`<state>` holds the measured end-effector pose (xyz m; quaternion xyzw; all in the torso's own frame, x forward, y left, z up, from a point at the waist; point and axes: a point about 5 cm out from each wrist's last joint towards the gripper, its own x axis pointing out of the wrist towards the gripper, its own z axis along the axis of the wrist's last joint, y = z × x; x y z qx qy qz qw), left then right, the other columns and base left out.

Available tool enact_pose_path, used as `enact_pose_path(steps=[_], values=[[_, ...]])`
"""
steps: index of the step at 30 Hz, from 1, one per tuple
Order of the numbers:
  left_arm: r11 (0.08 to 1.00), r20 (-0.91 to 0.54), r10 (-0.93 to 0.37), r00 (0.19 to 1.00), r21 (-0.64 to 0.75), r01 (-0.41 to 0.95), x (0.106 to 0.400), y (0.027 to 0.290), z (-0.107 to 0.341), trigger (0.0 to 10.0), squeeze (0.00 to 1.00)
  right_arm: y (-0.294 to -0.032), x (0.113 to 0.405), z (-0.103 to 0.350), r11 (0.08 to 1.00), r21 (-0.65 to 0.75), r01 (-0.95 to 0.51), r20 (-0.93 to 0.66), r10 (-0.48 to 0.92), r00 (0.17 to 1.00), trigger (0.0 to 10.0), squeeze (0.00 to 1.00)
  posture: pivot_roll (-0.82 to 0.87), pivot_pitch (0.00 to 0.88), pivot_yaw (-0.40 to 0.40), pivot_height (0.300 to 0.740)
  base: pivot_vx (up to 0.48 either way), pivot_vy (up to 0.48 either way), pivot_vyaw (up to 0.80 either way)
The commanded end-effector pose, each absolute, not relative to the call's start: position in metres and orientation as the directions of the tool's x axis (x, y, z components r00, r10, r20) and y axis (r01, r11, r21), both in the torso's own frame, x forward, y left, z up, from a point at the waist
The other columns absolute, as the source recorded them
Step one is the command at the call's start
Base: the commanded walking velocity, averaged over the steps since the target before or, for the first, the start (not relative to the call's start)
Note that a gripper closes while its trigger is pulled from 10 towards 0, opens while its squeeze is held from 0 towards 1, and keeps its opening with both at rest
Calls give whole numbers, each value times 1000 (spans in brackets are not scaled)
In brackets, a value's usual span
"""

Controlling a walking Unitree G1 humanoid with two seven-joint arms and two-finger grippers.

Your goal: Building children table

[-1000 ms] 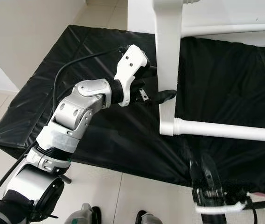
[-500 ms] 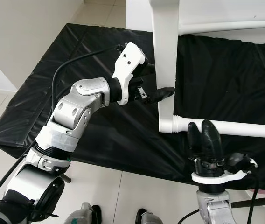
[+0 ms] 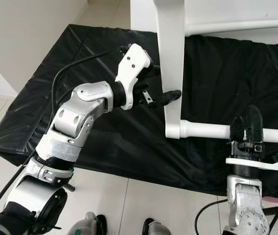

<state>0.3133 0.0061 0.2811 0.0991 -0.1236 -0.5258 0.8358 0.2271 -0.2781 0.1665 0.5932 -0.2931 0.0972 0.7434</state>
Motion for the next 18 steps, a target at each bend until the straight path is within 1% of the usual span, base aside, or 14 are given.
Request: enact_pose_path(steps=[1,3,10,12,14,16,18], values=[[525,113,-849,516,290,800,312,15,276,10000,0,-287,232,149,267,885,-381,449,-273,851,10000,0,24,133,20,740,0,0,0],[479,88,-875,475,290,829,302,23,271,10000,0,-290,238,137,236,920,-313,376,-307,874,10000,0,28,134,19,740,0,0,0],[428,62,-902,427,263,865,290,39,266,10000,0,-294,242,126,219,942,-255,318,-335,887,10000,0,35,132,16,740,0,0,0],[425,62,-904,424,262,867,289,40,266,10000,0,-295,243,125,216,944,-250,313,-339,887,10000,0,35,132,16,740,0,0,0],[446,82,-894,440,224,866,286,55,269,10000,0,-293,245,127,223,935,-276,336,-310,889,10000,0,48,124,4,740,0,0,0],[481,108,-877,469,192,856,286,65,271,10000,0,-285,249,131,258,921,-293,357,-251,900,10000,0,51,123,1,740,0,0,0],[481,108,-877,469,192,856,286,65,271,10000,0,-285,249,131,258,921,-293,357,-251,900,10000,0,51,123,1,740,0,0,0]])
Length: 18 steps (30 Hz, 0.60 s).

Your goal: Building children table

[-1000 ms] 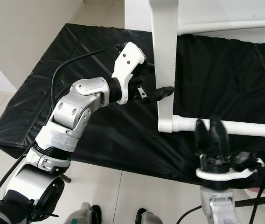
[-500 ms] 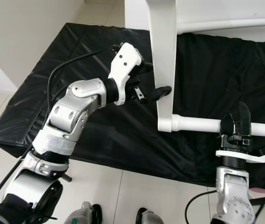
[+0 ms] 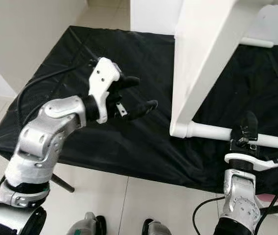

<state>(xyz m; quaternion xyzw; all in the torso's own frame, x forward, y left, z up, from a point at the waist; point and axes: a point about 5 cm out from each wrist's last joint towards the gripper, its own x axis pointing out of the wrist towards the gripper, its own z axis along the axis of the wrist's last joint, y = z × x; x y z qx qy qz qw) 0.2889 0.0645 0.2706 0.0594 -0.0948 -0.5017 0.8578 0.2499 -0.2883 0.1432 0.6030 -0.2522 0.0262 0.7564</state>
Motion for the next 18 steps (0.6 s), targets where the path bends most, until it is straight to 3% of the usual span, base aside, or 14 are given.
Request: enact_pose_path(steps=[1,8,12,18], values=[[497,119,-868,482,183,849,286,67,272,10000,0,-281,251,134,293,908,-301,369,-216,904,10000,0,48,120,-2,740,0,0,0],[585,142,-810,570,113,803,283,89,262,10000,0,-260,256,164,456,795,-399,462,-29,887,10000,0,39,110,-18,740,0,0,0],[590,136,-806,576,108,800,280,95,260,10000,0,-263,255,170,476,771,-422,486,-12,874,10000,0,38,105,-22,740,0,0,0],[681,106,-732,673,104,725,287,118,250,10000,0,-288,264,213,601,689,-404,554,-77,829,10000,0,36,91,-34,740,0,0,0]])
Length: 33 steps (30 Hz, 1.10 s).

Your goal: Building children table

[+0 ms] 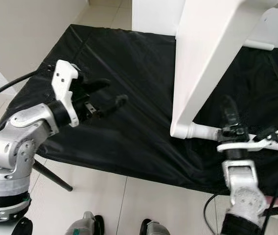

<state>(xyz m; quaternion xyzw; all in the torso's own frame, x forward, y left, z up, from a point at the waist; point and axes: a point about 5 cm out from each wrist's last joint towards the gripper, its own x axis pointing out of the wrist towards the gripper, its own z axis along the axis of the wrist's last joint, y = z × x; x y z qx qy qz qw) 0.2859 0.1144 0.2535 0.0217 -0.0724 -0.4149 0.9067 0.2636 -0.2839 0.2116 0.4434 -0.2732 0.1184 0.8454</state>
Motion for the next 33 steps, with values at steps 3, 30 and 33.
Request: enact_pose_path(steps=[3,30,33], values=[[704,102,-710,697,119,700,288,122,247,10000,0,-291,270,219,661,669,-340,536,-113,836,10000,0,38,91,-36,740,0,0,0],[975,107,-219,970,44,216,330,178,204,10000,0,-253,310,196,967,138,213,370,-250,894,10000,0,31,84,-54,740,0,0,0],[978,106,-207,973,59,201,331,178,201,10000,0,-252,311,194,968,129,214,366,-247,897,10000,0,31,84,-54,740,0,0,0]])
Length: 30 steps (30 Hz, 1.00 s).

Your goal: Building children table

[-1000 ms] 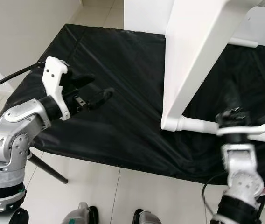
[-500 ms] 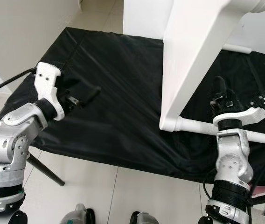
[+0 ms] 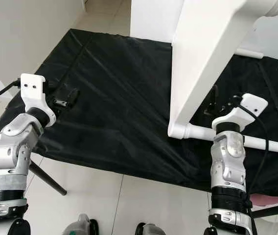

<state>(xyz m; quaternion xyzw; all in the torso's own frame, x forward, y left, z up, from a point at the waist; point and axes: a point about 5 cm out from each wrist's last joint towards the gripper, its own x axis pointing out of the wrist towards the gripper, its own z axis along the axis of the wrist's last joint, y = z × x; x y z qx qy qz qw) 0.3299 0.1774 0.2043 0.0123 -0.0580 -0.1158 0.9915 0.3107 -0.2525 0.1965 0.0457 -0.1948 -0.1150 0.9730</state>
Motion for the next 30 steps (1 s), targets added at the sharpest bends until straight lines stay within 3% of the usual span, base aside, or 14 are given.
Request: enact_pose_path(steps=[1,14,30], values=[[979,115,-199,973,60,194,331,177,199,10000,0,-249,312,191,970,118,214,362,-243,900,10000,0,30,81,-57,740,0,0,0],[980,204,-197,959,4,201,310,149,179,10000,0,-235,294,165,951,39,308,359,-301,884,10000,0,31,78,-59,740,0,0,0],[979,231,-202,952,55,194,293,154,170,10000,0,-223,282,150,961,30,276,335,-269,903,10000,0,31,58,-65,740,0,0,0]])
